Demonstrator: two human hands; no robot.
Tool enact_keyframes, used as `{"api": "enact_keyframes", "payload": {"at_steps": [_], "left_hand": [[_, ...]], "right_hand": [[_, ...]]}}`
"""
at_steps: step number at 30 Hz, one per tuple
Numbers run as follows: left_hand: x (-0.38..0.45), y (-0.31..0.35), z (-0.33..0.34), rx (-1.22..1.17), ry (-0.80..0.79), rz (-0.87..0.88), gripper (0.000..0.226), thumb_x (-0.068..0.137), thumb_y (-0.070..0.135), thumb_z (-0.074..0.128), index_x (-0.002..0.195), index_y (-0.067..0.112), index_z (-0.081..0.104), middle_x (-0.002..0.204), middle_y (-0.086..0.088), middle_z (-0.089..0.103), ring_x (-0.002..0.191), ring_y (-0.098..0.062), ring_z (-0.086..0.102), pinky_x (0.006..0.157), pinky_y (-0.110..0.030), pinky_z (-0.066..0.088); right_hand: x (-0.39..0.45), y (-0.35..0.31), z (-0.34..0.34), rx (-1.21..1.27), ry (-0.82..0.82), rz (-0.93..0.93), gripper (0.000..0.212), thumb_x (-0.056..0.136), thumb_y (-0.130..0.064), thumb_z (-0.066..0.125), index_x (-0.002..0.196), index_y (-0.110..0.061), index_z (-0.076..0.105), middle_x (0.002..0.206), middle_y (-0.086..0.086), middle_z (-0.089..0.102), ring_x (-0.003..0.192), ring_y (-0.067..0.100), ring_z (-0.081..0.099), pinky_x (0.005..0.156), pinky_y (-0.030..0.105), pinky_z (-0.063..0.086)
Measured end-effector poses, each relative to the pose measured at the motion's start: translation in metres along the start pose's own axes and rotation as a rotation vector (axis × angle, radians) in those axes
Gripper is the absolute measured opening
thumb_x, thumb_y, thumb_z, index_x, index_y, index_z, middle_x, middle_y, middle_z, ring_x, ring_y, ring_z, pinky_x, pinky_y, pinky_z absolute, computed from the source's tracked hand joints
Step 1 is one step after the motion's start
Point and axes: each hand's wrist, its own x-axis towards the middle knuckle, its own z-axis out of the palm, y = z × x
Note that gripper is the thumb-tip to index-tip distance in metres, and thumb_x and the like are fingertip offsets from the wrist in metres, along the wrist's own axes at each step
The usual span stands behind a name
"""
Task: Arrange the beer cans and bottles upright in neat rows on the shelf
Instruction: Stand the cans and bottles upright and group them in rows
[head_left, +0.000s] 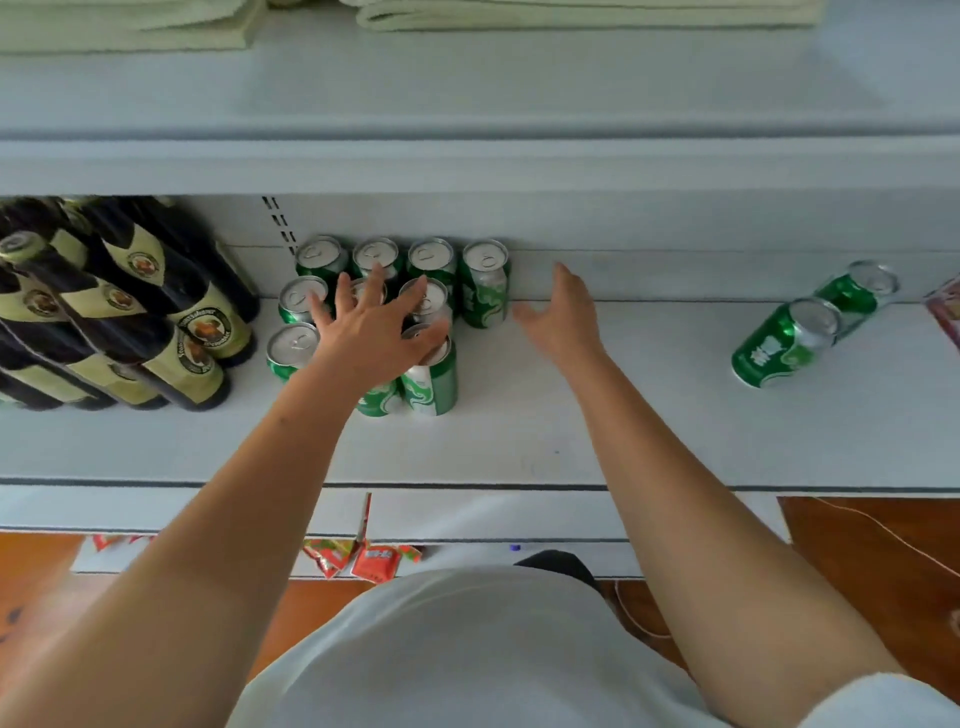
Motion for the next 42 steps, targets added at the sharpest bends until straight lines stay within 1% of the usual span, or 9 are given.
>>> {"api": "enact_keyframes", "payload": {"at_steps": [2,5,10,15,19,23,30,35,42], "left_hand": [[-0.003,0.023,-0.013,-0.049,0.173,0.026,0.062,0.090,0.071,0.037,0.143,0.039,0.041,0.158,-0.004,0.029,0.148,-0.033,0.017,0.114,-0.063,-0.006],[-0.012,0.092,-0.024,-0.377,0.460,0.207,0.046,0.089,0.053,0.053,0.125,0.024,0.060,0.127,-0.005,0.059,0.119,-0.028,0.053,0.108,-0.048,0.036],[-0.024,0.215,0.021,-0.657,0.166,0.409,0.052,0.083,0.039,0.069,0.130,0.022,0.054,0.121,-0.002,0.059,0.109,-0.021,0.058,0.088,-0.040,0.052],[-0.012,0.300,0.064,-0.654,-0.029,0.396,0.078,0.080,0.035,0.076,0.144,0.014,0.037,0.136,-0.007,0.050,0.122,-0.023,0.052,0.100,-0.037,0.046],[-0.001,0.360,0.072,-0.672,-0.084,0.323,0.102,0.075,0.038,0.081,0.154,0.018,0.018,0.151,-0.007,0.037,0.133,-0.023,0.044,0.103,-0.033,0.039],[0.007,0.398,0.084,-0.748,-0.031,0.291,0.084,0.073,0.029,0.082,0.144,0.022,0.038,0.138,-0.003,0.049,0.123,-0.021,0.051,0.092,-0.023,0.040],[-0.002,0.380,0.080,-0.791,0.122,0.193,0.058,0.067,0.026,0.084,0.118,0.024,0.057,0.113,0.003,0.062,0.097,-0.016,0.059,0.077,-0.029,0.049],[-0.045,0.304,0.067,-0.830,0.305,0.021,0.059,0.062,0.041,0.083,0.113,0.033,0.054,0.107,0.010,0.066,0.092,-0.013,0.065,0.075,-0.036,0.058],[-0.103,0.188,0.045,-0.603,0.438,-0.150,0.060,0.066,0.039,0.082,0.120,0.031,0.056,0.114,0.008,0.064,0.096,-0.016,0.063,0.082,-0.039,0.055]], "right_hand": [[-0.024,0.011,-0.036,0.106,0.227,-0.107,0.050,0.089,-0.016,0.062,0.136,-0.001,0.048,0.131,0.014,0.054,0.117,0.024,0.055,0.100,0.038,0.046],[-0.051,0.035,-0.090,0.117,0.522,-0.256,0.027,0.091,-0.007,0.052,0.116,-0.005,0.061,0.111,0.005,0.063,0.096,0.015,0.061,0.083,0.030,0.053],[-0.059,0.099,-0.182,-0.036,0.783,-0.113,0.032,0.086,-0.001,0.049,0.116,-0.007,0.059,0.115,0.009,0.057,0.101,0.021,0.055,0.083,0.021,0.045],[-0.032,0.175,-0.252,-0.103,0.461,0.248,0.076,0.081,-0.009,0.069,0.147,-0.007,0.030,0.143,0.017,0.036,0.129,0.029,0.042,0.096,0.014,0.027],[-0.006,0.209,-0.278,0.008,0.207,0.375,0.108,0.079,-0.019,0.079,0.155,-0.011,0.003,0.156,0.015,0.018,0.143,0.028,0.026,0.111,0.031,0.027],[0.019,0.225,-0.282,0.036,0.124,0.302,0.117,0.072,-0.022,0.085,0.155,-0.013,0.003,0.155,0.013,0.023,0.142,0.026,0.030,0.111,0.032,0.029],[0.043,0.239,-0.277,-0.079,0.116,0.091,0.073,0.071,-0.028,0.082,0.129,-0.011,0.042,0.123,0.010,0.054,0.108,0.025,0.058,0.082,0.029,0.048],[0.025,0.203,-0.240,-0.171,-0.012,-0.115,0.066,0.067,-0.047,0.080,0.117,-0.020,0.047,0.114,0.000,0.060,0.099,0.020,0.059,0.077,0.037,0.052],[-0.004,0.079,-0.124,-0.137,-0.332,-0.538,0.061,0.071,-0.035,0.083,0.121,-0.026,0.049,0.112,-0.004,0.051,0.094,0.017,0.057,0.070,0.030,0.048]]}}
